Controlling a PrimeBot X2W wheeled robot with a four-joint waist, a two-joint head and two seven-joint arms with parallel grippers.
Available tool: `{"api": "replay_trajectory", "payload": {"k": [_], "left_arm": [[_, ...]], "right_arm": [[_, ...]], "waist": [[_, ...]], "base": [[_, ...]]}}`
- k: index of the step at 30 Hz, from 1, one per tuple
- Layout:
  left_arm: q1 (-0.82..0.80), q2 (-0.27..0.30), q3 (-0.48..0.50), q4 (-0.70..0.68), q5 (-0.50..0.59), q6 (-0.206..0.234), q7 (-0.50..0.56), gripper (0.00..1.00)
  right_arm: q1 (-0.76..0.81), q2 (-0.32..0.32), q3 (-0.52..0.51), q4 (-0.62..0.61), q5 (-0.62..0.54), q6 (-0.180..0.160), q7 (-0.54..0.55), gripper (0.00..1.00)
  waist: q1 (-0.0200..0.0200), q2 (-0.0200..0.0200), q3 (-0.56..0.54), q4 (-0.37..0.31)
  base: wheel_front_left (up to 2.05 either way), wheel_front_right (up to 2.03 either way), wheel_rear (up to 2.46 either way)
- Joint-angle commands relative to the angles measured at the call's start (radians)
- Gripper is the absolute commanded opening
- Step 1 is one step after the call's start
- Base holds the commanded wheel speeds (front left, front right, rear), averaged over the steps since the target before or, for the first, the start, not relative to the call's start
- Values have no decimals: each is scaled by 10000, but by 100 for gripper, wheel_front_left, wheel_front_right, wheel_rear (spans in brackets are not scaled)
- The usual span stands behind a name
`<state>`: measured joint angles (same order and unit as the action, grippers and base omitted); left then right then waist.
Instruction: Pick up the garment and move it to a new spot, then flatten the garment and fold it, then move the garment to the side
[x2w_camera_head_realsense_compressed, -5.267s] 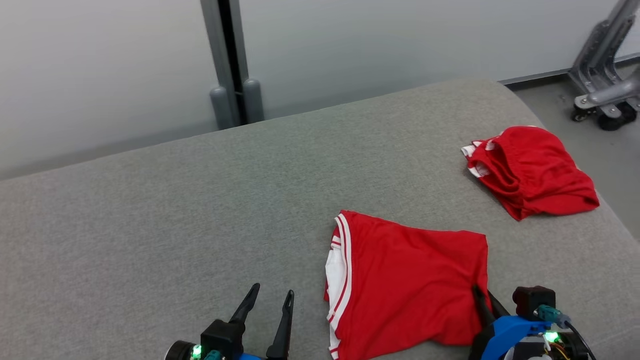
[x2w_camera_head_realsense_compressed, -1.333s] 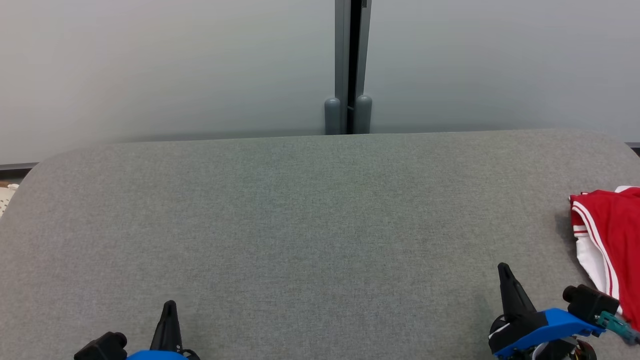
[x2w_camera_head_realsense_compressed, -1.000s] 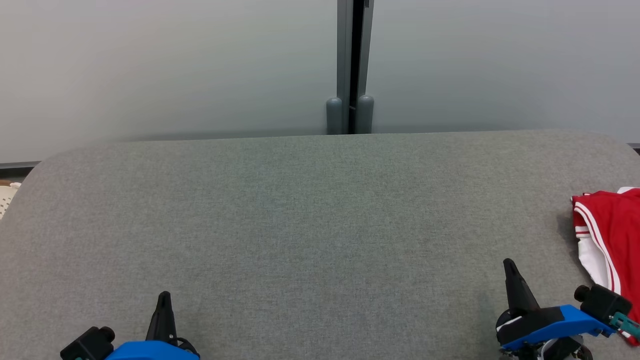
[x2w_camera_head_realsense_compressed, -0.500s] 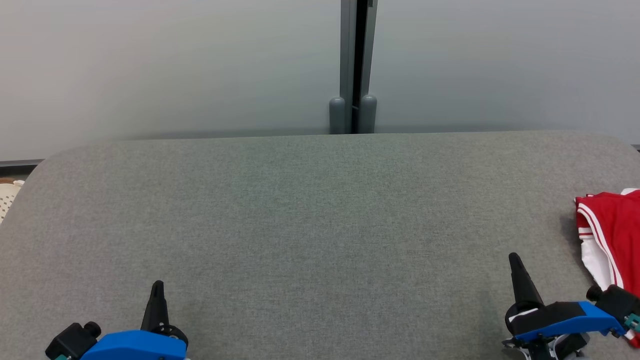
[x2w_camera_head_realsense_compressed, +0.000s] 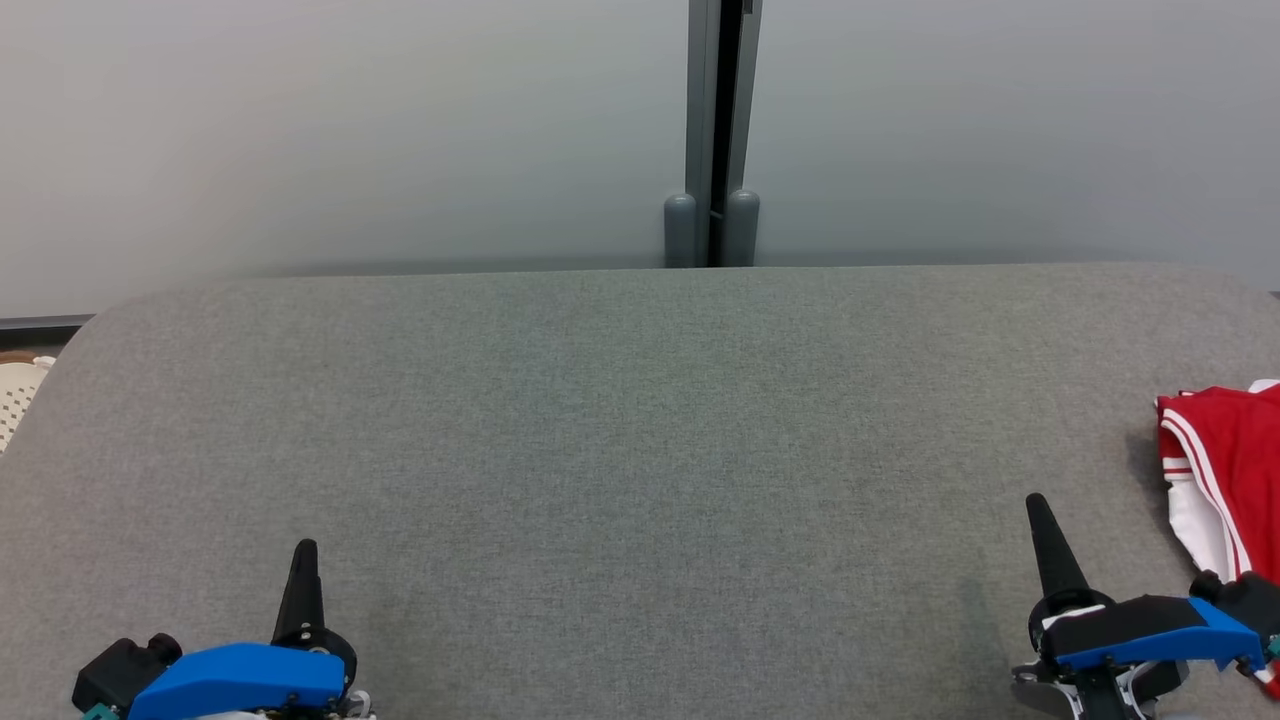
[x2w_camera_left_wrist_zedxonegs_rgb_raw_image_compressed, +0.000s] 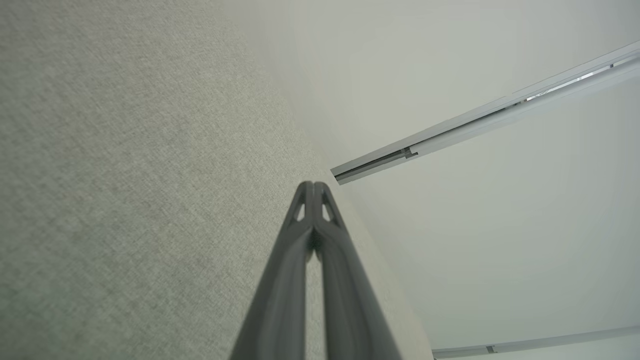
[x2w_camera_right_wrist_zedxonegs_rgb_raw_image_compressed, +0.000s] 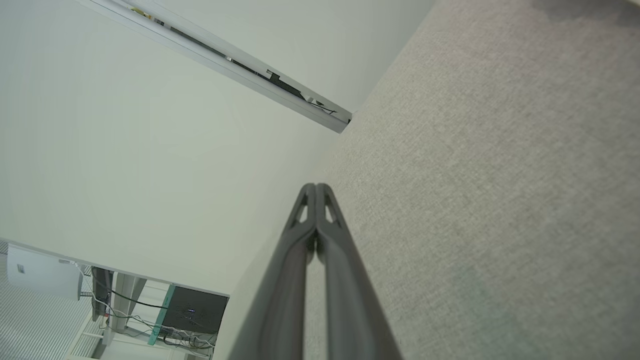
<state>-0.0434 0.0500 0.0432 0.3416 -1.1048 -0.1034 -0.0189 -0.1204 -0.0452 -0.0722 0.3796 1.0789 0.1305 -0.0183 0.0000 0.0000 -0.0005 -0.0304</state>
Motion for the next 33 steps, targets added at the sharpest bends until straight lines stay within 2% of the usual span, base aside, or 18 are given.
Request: {"api": "replay_trajectory", "payload": {"k": [1,33], "left_arm": [[-237,5,51,-165,-250,-48,56,0],[-517,4,443,-641,-2998,-204,797,0]], "right_arm": [[-9,-54,-36,-185,263,3,48,0],[95,-69,-262,-881,3167,3,786,0]], "waist": [[0,0,1,6],[0,0,18,155]], "base": [[0,0,0],[0,0,0]]}}
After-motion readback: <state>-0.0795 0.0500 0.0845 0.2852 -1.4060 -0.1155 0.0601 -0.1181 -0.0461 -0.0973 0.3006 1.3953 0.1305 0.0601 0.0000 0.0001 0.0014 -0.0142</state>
